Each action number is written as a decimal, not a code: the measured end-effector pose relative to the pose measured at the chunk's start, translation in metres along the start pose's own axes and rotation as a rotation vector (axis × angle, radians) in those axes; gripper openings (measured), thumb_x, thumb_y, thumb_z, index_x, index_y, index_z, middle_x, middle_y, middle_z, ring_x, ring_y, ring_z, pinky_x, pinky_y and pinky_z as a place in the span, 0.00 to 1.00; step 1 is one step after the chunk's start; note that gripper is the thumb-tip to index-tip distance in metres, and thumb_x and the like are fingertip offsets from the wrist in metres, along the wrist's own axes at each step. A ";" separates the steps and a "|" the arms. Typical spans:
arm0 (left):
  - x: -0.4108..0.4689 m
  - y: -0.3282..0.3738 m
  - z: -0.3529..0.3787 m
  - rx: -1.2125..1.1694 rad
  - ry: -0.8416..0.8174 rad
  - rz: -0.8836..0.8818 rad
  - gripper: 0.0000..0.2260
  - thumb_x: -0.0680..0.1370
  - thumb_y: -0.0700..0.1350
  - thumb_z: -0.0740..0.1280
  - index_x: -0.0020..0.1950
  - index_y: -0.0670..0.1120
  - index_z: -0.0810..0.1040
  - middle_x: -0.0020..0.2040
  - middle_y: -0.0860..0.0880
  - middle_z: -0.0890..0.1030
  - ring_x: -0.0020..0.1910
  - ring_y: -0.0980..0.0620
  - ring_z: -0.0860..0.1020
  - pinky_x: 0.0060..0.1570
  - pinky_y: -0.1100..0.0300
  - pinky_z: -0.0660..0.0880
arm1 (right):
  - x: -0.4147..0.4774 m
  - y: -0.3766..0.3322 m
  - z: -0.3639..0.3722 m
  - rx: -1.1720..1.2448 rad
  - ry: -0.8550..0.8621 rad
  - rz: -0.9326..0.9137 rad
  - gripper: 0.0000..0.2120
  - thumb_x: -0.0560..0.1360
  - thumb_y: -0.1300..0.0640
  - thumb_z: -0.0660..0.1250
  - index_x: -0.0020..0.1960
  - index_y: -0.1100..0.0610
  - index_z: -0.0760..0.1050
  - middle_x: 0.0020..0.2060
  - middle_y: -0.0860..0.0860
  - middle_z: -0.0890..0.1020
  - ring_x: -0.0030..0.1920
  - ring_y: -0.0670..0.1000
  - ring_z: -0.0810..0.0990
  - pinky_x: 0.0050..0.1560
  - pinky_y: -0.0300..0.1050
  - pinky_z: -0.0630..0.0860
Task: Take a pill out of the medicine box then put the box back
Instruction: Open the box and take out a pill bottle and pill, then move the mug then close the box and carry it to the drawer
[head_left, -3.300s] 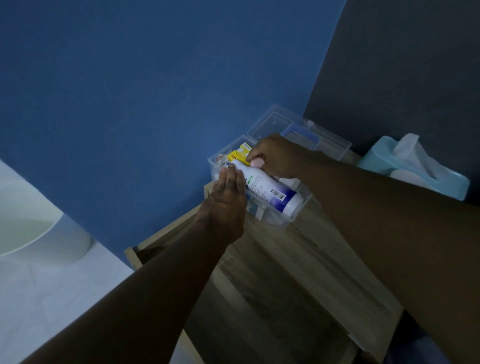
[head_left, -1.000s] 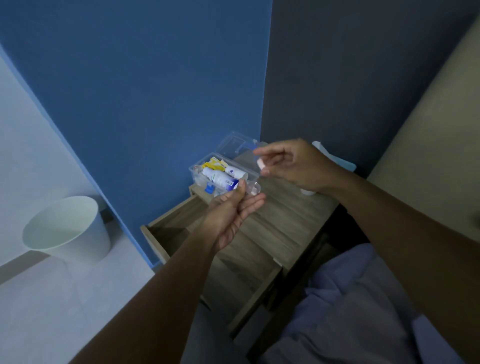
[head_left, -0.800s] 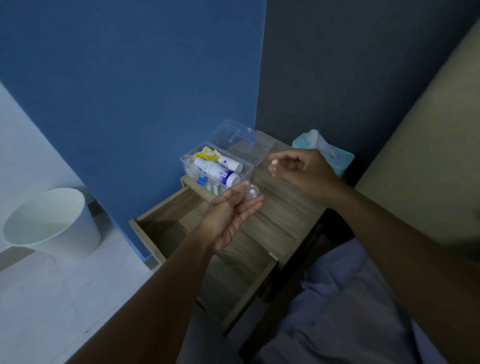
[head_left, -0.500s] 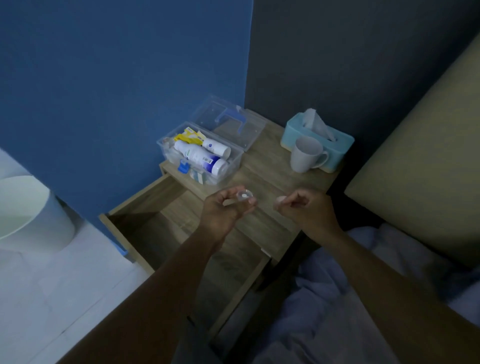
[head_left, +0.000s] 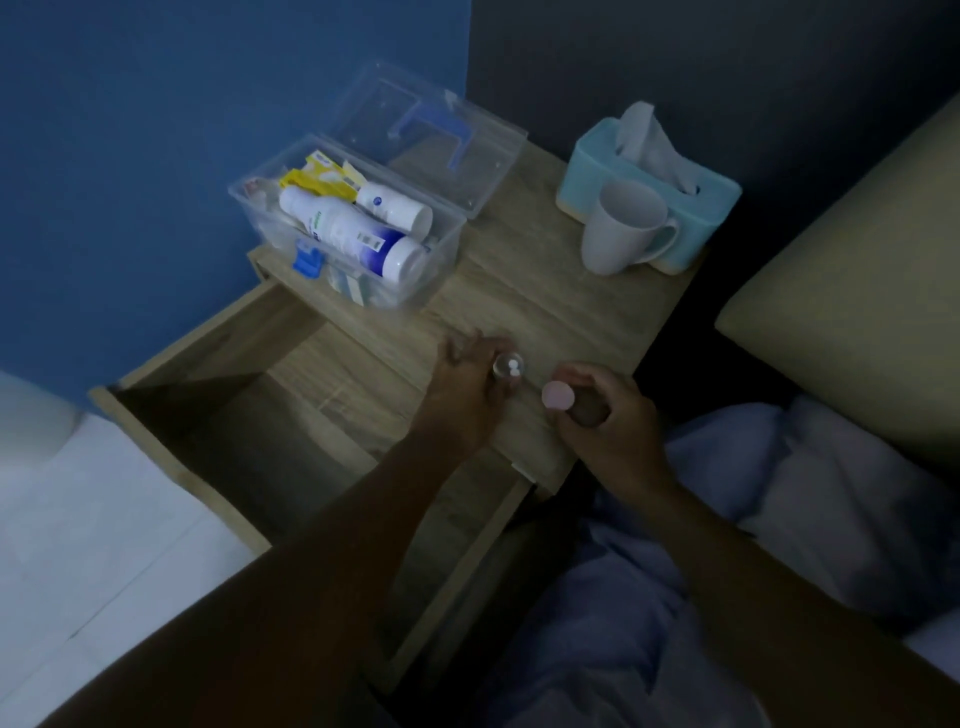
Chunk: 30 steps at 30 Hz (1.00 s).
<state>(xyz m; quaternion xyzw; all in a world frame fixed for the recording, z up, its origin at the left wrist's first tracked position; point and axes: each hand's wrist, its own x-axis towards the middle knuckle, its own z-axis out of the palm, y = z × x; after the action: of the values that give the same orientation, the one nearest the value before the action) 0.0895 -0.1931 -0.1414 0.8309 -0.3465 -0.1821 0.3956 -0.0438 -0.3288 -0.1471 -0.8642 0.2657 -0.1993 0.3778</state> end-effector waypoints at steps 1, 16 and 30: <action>0.000 0.000 0.001 -0.004 0.007 -0.009 0.18 0.80 0.48 0.63 0.69 0.46 0.71 0.69 0.45 0.75 0.75 0.47 0.65 0.77 0.46 0.51 | 0.001 0.001 0.000 0.013 -0.007 0.003 0.19 0.69 0.59 0.77 0.59 0.52 0.82 0.53 0.38 0.82 0.58 0.46 0.80 0.60 0.38 0.74; -0.018 -0.007 -0.018 0.402 -0.142 -0.052 0.31 0.82 0.52 0.56 0.80 0.42 0.47 0.81 0.41 0.46 0.80 0.44 0.44 0.77 0.49 0.42 | 0.023 -0.023 -0.026 -0.083 0.062 -0.121 0.16 0.69 0.59 0.69 0.57 0.56 0.81 0.54 0.49 0.82 0.58 0.52 0.80 0.61 0.41 0.73; -0.022 -0.024 -0.025 0.604 -0.196 0.088 0.36 0.80 0.58 0.56 0.80 0.40 0.46 0.80 0.40 0.47 0.80 0.43 0.47 0.77 0.51 0.47 | 0.164 -0.044 -0.058 -0.536 -0.096 -0.018 0.40 0.74 0.53 0.69 0.79 0.62 0.53 0.77 0.59 0.59 0.78 0.59 0.56 0.78 0.55 0.55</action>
<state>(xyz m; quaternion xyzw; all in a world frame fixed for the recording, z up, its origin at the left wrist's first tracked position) 0.0990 -0.1533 -0.1444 0.8734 -0.4570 -0.1329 0.1031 0.0657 -0.4350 -0.0537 -0.9443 0.2828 -0.0840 0.1460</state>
